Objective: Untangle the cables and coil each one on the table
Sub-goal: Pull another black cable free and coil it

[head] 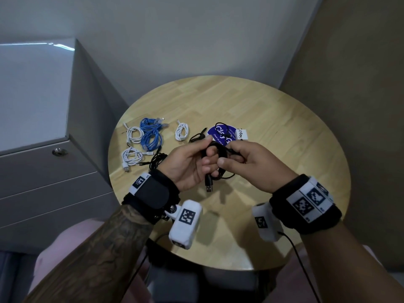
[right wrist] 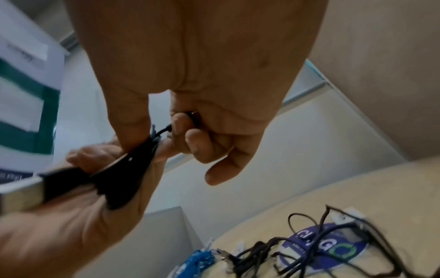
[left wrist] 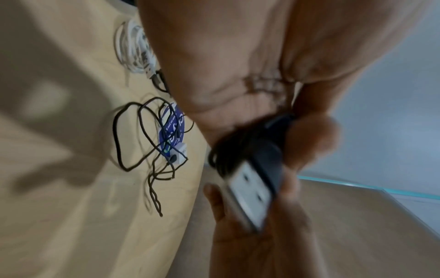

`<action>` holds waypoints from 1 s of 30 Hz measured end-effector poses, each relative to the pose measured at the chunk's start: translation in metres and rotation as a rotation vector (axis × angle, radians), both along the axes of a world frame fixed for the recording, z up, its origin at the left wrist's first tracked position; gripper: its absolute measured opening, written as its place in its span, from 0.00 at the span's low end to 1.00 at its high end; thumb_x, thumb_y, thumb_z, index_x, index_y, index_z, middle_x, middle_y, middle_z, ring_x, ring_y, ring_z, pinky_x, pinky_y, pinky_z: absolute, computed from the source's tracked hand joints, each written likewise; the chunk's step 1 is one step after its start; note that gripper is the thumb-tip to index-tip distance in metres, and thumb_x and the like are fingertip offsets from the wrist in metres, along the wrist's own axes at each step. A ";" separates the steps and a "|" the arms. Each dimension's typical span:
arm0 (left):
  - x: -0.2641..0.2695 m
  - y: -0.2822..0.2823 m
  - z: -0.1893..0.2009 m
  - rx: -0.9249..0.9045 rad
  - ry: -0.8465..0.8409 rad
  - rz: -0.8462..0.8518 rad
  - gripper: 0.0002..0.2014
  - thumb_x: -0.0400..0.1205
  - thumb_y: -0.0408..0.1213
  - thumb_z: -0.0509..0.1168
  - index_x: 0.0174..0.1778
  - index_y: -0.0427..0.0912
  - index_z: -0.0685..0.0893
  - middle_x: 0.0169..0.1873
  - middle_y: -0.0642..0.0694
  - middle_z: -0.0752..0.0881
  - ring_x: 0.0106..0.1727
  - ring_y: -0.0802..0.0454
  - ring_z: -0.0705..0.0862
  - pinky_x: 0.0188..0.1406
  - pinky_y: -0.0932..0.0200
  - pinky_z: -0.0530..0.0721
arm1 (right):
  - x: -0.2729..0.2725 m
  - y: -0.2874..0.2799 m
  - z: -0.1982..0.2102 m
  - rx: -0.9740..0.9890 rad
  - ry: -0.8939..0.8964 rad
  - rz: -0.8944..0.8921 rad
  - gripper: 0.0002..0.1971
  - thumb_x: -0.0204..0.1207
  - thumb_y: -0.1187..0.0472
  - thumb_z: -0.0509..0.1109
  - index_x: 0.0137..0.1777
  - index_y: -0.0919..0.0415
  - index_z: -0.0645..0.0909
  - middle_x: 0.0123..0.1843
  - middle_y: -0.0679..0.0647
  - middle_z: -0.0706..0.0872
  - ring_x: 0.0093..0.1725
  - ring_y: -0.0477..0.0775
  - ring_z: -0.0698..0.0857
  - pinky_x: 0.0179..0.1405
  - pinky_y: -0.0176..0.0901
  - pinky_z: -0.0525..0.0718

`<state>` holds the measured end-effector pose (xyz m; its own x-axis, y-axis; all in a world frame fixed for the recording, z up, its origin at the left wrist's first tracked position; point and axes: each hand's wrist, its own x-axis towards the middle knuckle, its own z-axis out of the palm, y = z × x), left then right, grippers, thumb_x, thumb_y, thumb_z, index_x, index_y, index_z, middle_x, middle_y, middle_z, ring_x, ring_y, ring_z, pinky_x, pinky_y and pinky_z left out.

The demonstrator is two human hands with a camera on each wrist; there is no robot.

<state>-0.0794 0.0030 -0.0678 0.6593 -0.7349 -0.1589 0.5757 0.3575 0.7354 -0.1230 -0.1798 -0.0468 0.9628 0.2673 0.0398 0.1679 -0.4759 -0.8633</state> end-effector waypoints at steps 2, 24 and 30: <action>0.002 0.000 0.000 0.018 -0.067 0.010 0.18 0.86 0.46 0.56 0.34 0.41 0.80 0.24 0.48 0.73 0.24 0.53 0.74 0.36 0.55 0.83 | 0.000 0.000 0.000 0.036 -0.001 -0.035 0.17 0.81 0.70 0.72 0.34 0.56 0.73 0.23 0.37 0.69 0.26 0.38 0.68 0.31 0.30 0.67; 0.005 -0.009 -0.001 0.259 -0.496 0.333 0.14 0.85 0.43 0.61 0.44 0.36 0.83 0.25 0.45 0.74 0.27 0.49 0.74 0.32 0.59 0.76 | 0.007 0.013 -0.022 0.019 -0.342 -0.269 0.07 0.73 0.62 0.72 0.38 0.66 0.82 0.31 0.46 0.86 0.33 0.42 0.82 0.36 0.39 0.80; 0.001 -0.021 -0.010 0.121 -0.305 0.378 0.10 0.85 0.37 0.60 0.60 0.37 0.76 0.29 0.49 0.75 0.30 0.55 0.73 0.35 0.63 0.75 | 0.011 0.022 -0.029 0.299 -0.205 -0.402 0.05 0.80 0.75 0.69 0.44 0.70 0.85 0.30 0.41 0.88 0.32 0.37 0.85 0.38 0.32 0.82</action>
<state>-0.0787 -0.0182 -0.0779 0.9057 -0.4237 0.0131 0.1749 0.4017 0.8989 -0.1119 -0.1575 -0.0754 0.9514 -0.1722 0.2553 0.2022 -0.2760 -0.9397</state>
